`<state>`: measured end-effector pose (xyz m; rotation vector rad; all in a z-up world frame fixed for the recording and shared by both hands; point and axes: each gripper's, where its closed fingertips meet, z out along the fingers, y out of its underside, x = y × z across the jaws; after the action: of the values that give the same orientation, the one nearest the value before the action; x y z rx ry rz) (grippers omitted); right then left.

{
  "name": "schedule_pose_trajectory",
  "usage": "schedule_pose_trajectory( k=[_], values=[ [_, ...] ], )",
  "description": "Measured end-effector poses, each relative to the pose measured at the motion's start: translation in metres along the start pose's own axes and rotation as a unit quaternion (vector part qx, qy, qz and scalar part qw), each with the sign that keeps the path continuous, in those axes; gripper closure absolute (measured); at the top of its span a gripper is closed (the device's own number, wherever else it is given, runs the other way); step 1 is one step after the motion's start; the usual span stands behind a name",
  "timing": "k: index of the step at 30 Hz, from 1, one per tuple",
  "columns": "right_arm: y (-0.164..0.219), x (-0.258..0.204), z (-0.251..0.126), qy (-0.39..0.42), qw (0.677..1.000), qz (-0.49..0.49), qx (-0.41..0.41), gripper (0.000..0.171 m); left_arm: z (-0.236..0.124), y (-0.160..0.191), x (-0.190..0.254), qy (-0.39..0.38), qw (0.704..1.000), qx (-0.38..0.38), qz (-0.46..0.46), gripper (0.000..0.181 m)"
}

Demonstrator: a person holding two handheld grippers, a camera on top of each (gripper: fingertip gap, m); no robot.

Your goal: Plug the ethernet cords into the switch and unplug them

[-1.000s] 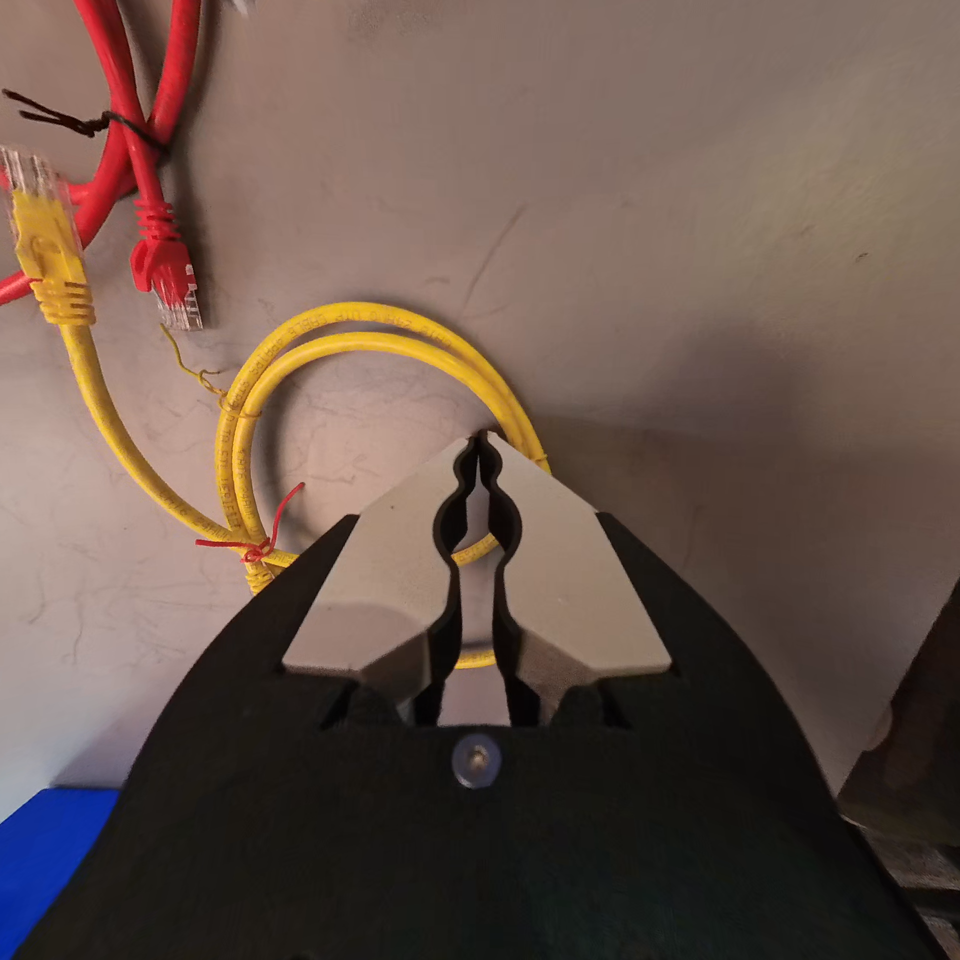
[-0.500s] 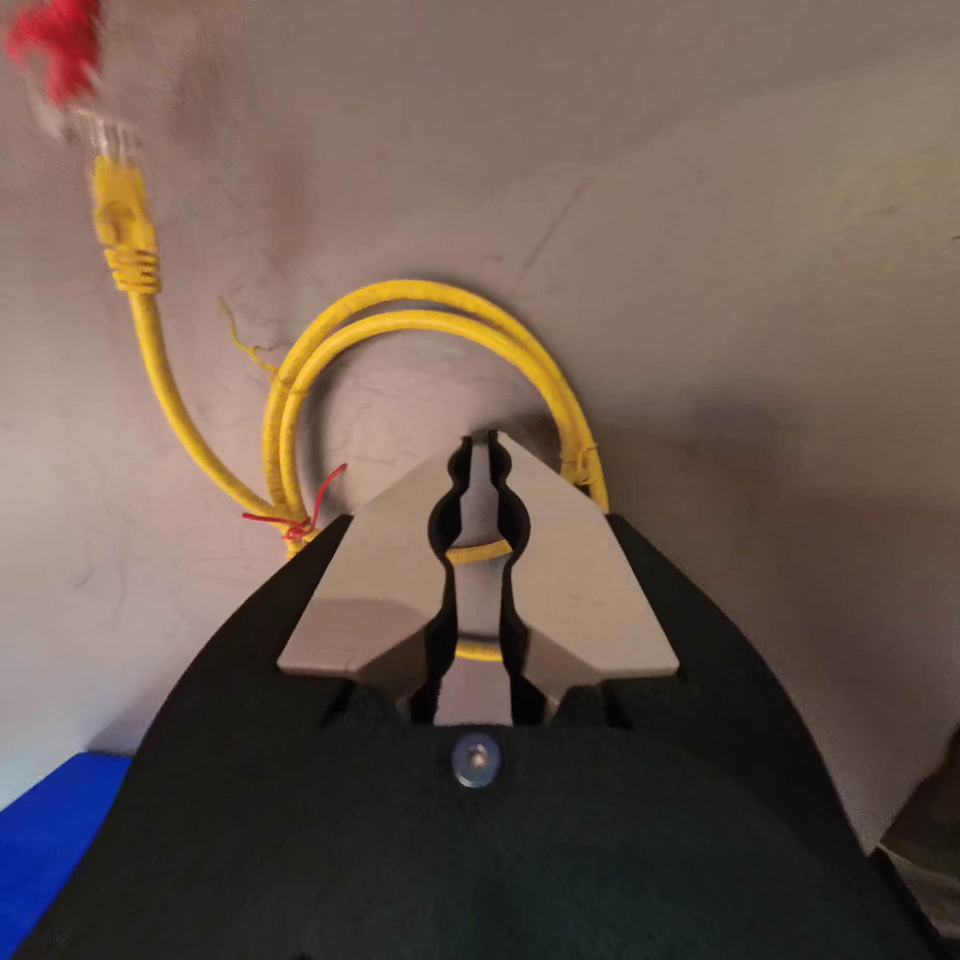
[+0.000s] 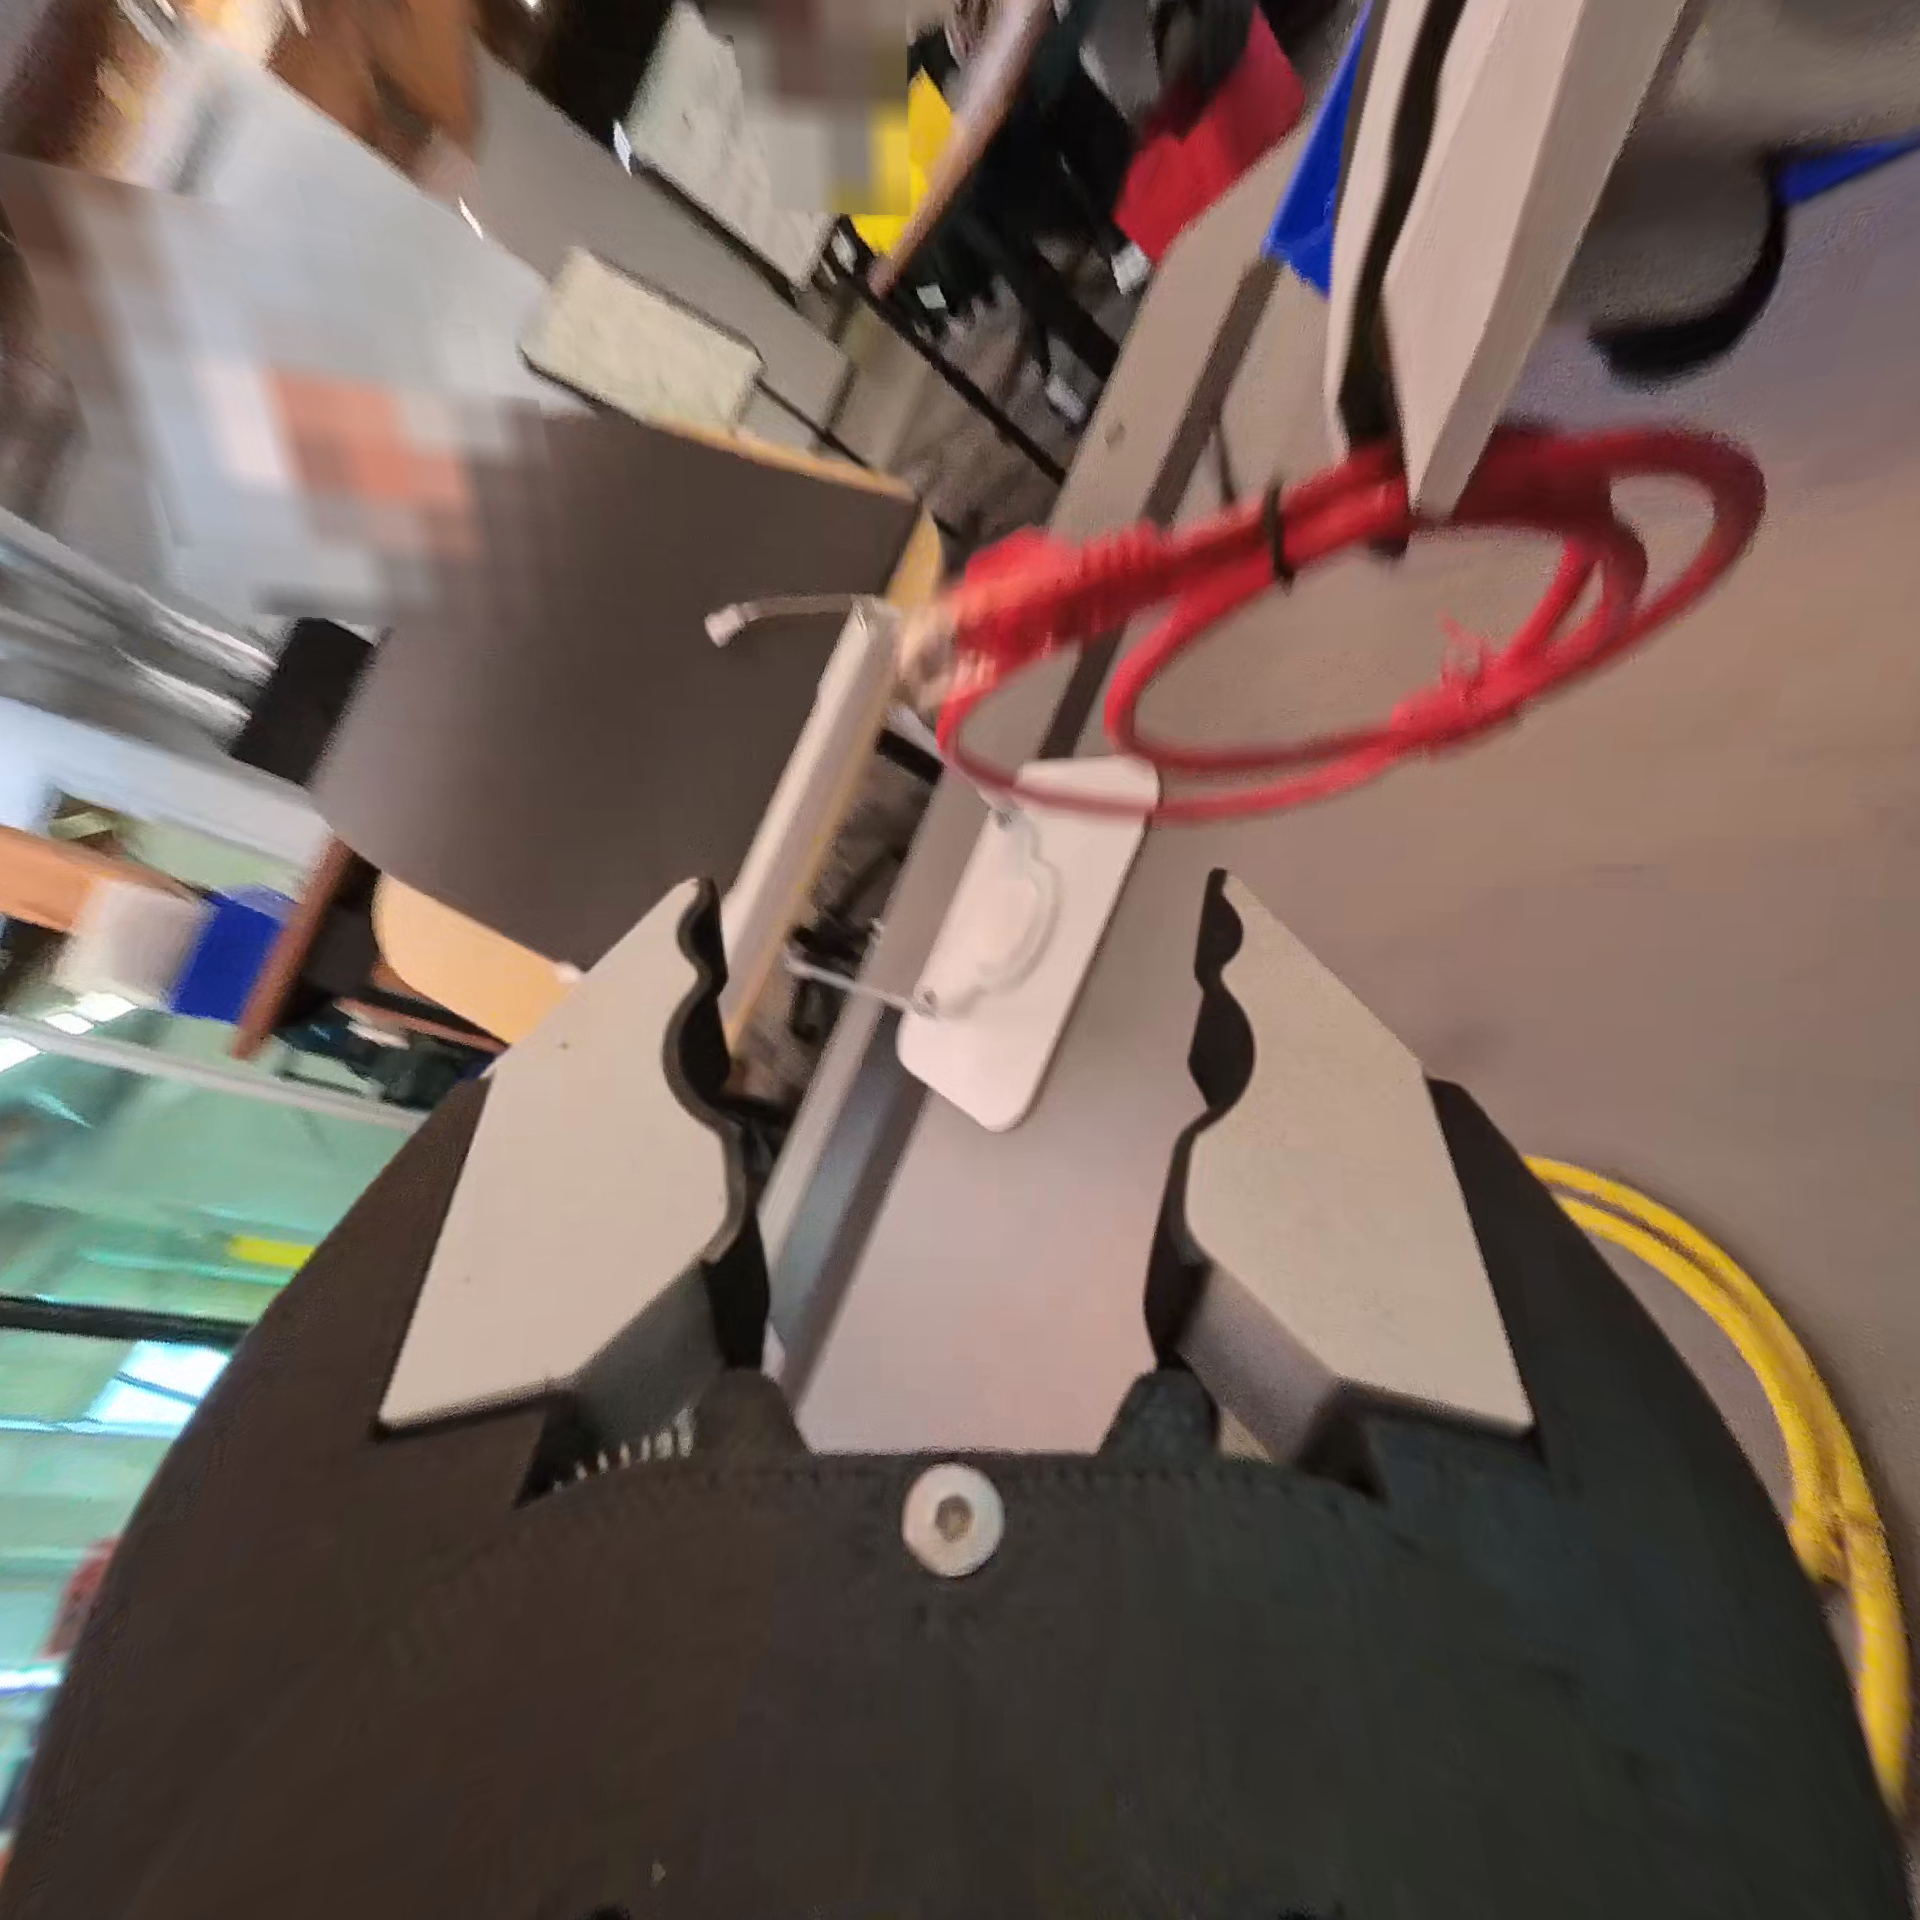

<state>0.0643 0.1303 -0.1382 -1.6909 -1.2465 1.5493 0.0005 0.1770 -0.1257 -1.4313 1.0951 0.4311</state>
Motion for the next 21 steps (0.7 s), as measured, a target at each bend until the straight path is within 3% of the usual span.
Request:
schedule_pose_trajectory(
  k=[4, 6, 10, 13, 18, 21],
  values=[
    [0.008, -0.040, 0.026, -0.080, 0.997, -0.004, -0.014, 0.162, -0.007, -0.028, 0.009, -0.024, 0.998, 0.064, 0.011, 0.099],
    [0.011, -0.053, 0.033, -0.106, 0.994, -0.005, -0.021, 0.162, -0.017, -0.038, 0.012, -0.025, 0.994, 0.104, 0.021, 0.128],
    [-0.001, -0.060, 0.036, -0.103, 0.995, -0.018, 0.003, 0.161, -0.024, -0.036, 0.000, -0.030, 0.993, 0.117, -0.013, 0.150],
    [-0.023, -0.060, 0.030, -0.085, 0.995, -0.023, 0.051, 0.142, -0.025, -0.028, -0.013, -0.035, 0.991, 0.114, -0.054, 0.181],
    [-0.029, -0.061, 0.015, -0.105, 0.990, -0.024, 0.086, 0.140, -0.032, -0.026, -0.039, 0.002, 0.965, 0.157, -0.210, 0.181],
    [-0.022, -0.073, 0.022, -0.106, 0.990, -0.066, 0.062, 0.138, -0.035, -0.022, -0.048, 0.018, 0.945, 0.174, -0.278, 0.181]
  ],
)
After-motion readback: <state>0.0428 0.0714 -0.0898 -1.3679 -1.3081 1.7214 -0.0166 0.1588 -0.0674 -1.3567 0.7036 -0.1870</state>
